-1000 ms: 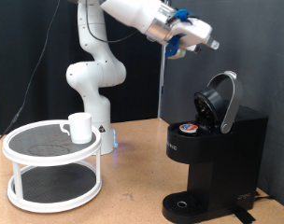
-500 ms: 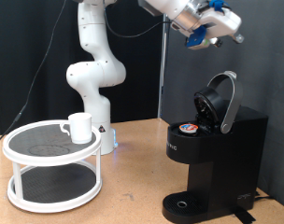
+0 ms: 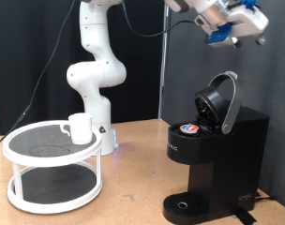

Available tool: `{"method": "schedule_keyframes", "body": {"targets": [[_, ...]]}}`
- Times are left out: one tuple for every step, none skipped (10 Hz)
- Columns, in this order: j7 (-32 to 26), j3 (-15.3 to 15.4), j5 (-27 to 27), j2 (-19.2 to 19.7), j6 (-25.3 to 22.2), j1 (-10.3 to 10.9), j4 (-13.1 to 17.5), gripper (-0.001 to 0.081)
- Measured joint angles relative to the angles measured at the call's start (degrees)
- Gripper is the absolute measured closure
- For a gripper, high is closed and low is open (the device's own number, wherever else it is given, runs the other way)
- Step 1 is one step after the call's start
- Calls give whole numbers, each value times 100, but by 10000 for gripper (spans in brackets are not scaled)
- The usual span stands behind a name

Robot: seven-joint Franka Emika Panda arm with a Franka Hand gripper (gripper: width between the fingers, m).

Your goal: Make a cup of coffee with the keurig machine

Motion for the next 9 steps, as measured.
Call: {"method": "schedule_keyframes", "body": {"targets": [[83,101,-87,110,90,11,75,72],[95,164,-117,198,119,12,127,72],[95,206,-131,253,177,12,147,72],[85,236,-152,291,278,12,143,72],[72,248,-180,300,317,12,131,72],[51,248,-227,299,315,8,115,215],[24,246,-270,295,299,4,95,365],[11,244,-287,283,253,-12,71,505],[8,231,-294,268,188,-27,48,505]]}}
